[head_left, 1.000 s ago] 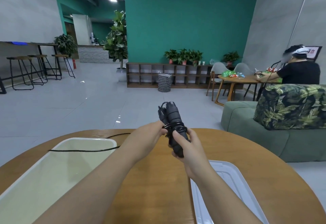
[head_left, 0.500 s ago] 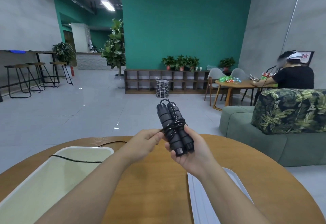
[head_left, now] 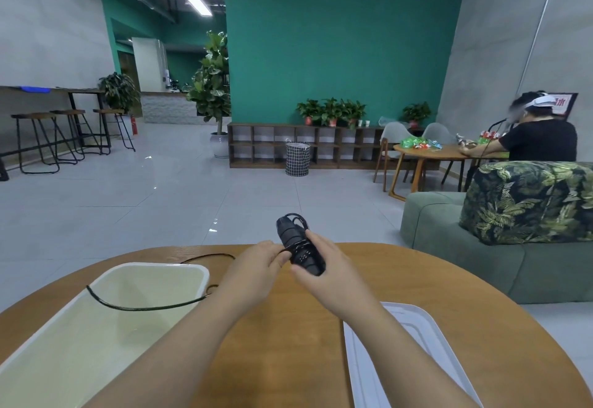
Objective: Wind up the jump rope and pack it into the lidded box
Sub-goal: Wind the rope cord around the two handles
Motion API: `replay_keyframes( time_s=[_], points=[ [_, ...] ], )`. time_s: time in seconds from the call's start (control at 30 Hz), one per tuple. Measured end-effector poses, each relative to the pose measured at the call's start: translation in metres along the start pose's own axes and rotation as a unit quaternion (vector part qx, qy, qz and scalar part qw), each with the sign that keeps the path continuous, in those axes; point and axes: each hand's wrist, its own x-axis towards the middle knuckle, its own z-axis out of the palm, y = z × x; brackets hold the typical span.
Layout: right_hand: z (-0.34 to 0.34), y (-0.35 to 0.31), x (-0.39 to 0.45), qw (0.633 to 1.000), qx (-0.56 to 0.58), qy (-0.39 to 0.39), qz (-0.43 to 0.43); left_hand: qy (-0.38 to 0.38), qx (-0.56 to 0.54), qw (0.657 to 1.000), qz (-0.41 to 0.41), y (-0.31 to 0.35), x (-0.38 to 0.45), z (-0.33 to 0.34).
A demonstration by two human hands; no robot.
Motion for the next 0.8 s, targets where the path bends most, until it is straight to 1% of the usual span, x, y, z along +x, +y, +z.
replay_keyframes(
  time_s=[0.1,0.17,0.2,0.27,0.3,0.33,0.4,0.43,0.47,0.5,0.53,0.6,0.63,0.7,0.73,0.8],
  points=[
    [0.003,-0.002,-0.001,0.992,-0.127,-0.026,0.008,-0.024,0.046,0.999,0.008,-0.003,-0.004,0.006],
    [0.008,-0.002,-0.001,0.986,-0.163,-0.022,0.020,-0.041,0.049,0.998,0.025,-0.001,-0.008,0.011],
    [0.011,-0.002,-0.001,0.988,-0.147,-0.018,0.031,-0.042,0.042,0.998,0.030,-0.002,-0.010,0.011],
    [0.013,0.000,0.000,0.997,-0.027,-0.018,0.064,-0.031,0.050,0.997,0.043,-0.005,-0.011,0.010],
    [0.013,0.002,0.001,0.996,0.038,-0.020,0.079,-0.025,0.090,0.994,0.047,-0.008,-0.010,0.008],
    [0.013,0.004,0.001,0.992,0.088,-0.020,0.091,-0.007,0.158,0.986,0.061,-0.013,-0.008,0.004],
    [0.010,0.008,-0.001,0.984,0.145,-0.010,0.105,0.038,0.307,0.946,0.094,-0.021,-0.004,-0.007],
    [0.009,0.009,-0.001,0.981,0.163,0.000,0.108,0.032,0.373,0.923,0.089,-0.025,-0.001,-0.012],
    [0.007,0.010,-0.001,0.978,0.175,0.010,0.112,0.038,0.407,0.910,0.075,-0.030,0.001,-0.016],
    [0.006,0.011,-0.001,0.976,0.182,0.019,0.114,0.050,0.419,0.904,0.070,-0.031,0.002,-0.019],
    [0.005,0.011,-0.001,0.974,0.192,0.023,0.117,0.056,0.411,0.907,0.067,-0.034,0.003,-0.018],
    [0.004,0.010,0.001,0.967,0.221,0.028,0.124,0.062,0.336,0.938,0.054,-0.032,0.007,-0.014],
    [0.003,0.011,0.001,0.964,0.231,0.031,0.126,0.050,0.307,0.950,0.035,-0.033,0.010,-0.010],
    [0.000,0.011,0.000,0.961,0.245,0.041,0.122,-0.003,0.219,0.976,0.015,-0.032,0.013,-0.006],
    [-0.002,0.012,0.000,0.960,0.251,0.046,0.118,-0.012,0.181,0.983,0.025,-0.032,0.013,-0.002],
    [-0.007,0.013,-0.002,0.959,0.258,0.054,0.107,-0.019,0.189,0.980,0.056,-0.029,0.014,0.005]
  ],
)
